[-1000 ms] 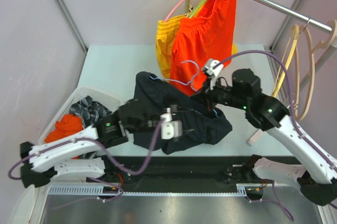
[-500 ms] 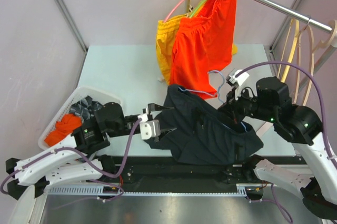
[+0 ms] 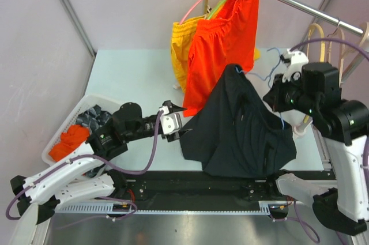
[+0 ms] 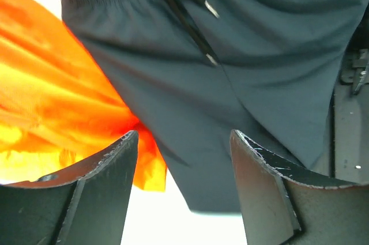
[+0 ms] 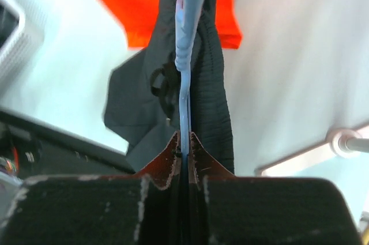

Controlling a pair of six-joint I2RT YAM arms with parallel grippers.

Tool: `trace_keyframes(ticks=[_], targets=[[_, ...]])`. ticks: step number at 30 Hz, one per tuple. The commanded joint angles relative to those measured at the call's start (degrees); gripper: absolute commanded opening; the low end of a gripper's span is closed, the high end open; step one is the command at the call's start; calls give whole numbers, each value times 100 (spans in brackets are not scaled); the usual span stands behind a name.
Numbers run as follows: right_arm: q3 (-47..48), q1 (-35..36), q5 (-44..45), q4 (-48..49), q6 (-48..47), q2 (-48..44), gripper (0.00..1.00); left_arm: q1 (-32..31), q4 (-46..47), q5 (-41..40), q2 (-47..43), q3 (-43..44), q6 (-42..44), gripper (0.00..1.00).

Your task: Place the shorts on the hanger

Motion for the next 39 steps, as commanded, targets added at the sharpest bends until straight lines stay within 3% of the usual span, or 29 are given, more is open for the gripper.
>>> trace_keyframes(ticks=[1,8,16,21,31,39], targets=[[925,-549,239,325,741,590,0,299,270,148,125,317,-328,69],[2297,-665,669,658,1067,1610,0,475,393,307,222,335,-364,69],[3043,135,2373,1282,822,2206,0,528,472,298,134,220,-381,69],[3581,153,3103,1291,768,2691,0,537,499,254,82,185,-381,69],[3379,294,3560,1379,830,3069,0,546,455,228,-24,115,-293,69],[4116,302,3746,1432,1006,3947,0,590,105,44,28,272,-214,70]])
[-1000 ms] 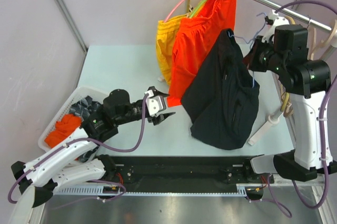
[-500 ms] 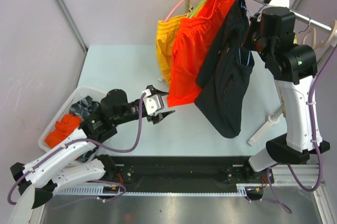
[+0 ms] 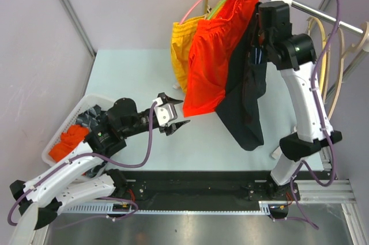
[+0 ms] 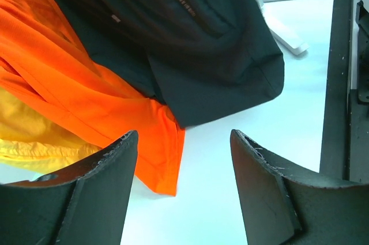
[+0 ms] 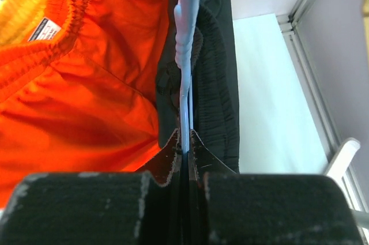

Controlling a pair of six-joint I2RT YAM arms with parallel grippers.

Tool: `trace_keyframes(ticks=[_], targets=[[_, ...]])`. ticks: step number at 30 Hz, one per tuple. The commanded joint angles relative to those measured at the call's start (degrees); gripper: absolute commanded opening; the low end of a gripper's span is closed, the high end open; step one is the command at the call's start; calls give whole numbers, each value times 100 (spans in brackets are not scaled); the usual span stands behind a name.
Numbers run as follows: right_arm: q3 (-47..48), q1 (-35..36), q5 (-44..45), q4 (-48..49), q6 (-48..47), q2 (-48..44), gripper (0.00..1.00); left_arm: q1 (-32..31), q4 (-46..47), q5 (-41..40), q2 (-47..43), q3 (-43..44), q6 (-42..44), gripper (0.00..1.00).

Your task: Place the shorts on the hanger

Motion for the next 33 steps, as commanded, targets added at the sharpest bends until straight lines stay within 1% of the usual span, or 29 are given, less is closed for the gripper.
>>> trace_keyframes(ticks=[1,6,13,19,23,30,32,33], targets=[[558,23,316,503,204,442,0,59,-233,-208,5,234,2,70],[937,93,229,713,195,847,0,173,-418,-218,-30,410,-112,70],[876,190,88,1346,379,1181,0,594,-620,-121,-39,568,-200,70],[876,251,88,1961,573,1515,0,1016,-822,99,-21,709,-578,70],[867,312,-26,2462,731,1673,0,1148,-875,55,-118,656,-604,70],[849,453,-70,3069,933,1920,0,1350,-1024,-15,-206,638,-745,70],[849,506,-35,3279,898,1964,4,1377,-1068,-42,-224,647,-771,70],[849,523,-26,3324,898,1973,14,1386,-1086,-59,-241,647,-780,70]])
